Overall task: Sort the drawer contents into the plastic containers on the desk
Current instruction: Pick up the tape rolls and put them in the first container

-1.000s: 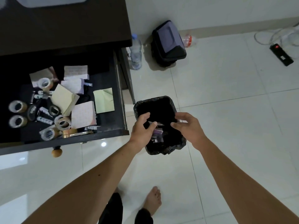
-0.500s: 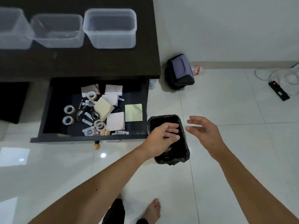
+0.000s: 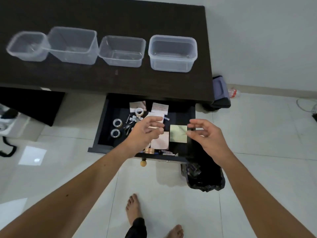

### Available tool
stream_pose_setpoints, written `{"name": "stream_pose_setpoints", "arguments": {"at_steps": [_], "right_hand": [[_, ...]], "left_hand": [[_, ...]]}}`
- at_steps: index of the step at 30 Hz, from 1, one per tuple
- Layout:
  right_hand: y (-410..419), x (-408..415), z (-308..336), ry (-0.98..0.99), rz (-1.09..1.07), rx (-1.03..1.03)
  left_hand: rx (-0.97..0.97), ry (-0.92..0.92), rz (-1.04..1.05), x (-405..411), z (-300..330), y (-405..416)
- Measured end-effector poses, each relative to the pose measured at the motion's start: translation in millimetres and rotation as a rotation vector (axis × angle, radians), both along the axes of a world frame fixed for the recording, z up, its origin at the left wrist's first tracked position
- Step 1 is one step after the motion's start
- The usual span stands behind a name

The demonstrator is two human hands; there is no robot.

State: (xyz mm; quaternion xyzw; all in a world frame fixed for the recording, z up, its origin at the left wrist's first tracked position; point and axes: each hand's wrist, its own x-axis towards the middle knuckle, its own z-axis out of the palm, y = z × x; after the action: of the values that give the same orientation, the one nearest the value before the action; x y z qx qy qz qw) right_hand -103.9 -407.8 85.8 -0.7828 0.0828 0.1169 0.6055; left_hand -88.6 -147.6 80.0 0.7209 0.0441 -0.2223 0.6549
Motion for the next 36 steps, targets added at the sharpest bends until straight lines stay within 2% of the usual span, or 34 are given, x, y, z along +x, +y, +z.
{"name": "stream_pose_setpoints", "arguments": {"at_steps": [5, 11, 23, 29, 36], "right_hand": [[56, 29, -24, 0.046, 0.089, 0.015], [102, 54, -55, 0.075, 0.146, 0.012], [117, 71, -88, 0.103, 0.196, -0.03], [111, 62, -89, 0.093, 0.32, -0.065], [122, 55, -100, 0.113, 0.569, -0.312]], "left_hand": [[0.132, -0.017, 0.082, 19, -37, 61], [0.288, -0.096, 0.128, 47, -70, 94], [0.598, -0.31, -0.016, 102, -113, 89], [0.553, -0.33, -0.003, 96, -110, 92], [0.304, -0.219, 0.039, 83, -102, 101]]}}
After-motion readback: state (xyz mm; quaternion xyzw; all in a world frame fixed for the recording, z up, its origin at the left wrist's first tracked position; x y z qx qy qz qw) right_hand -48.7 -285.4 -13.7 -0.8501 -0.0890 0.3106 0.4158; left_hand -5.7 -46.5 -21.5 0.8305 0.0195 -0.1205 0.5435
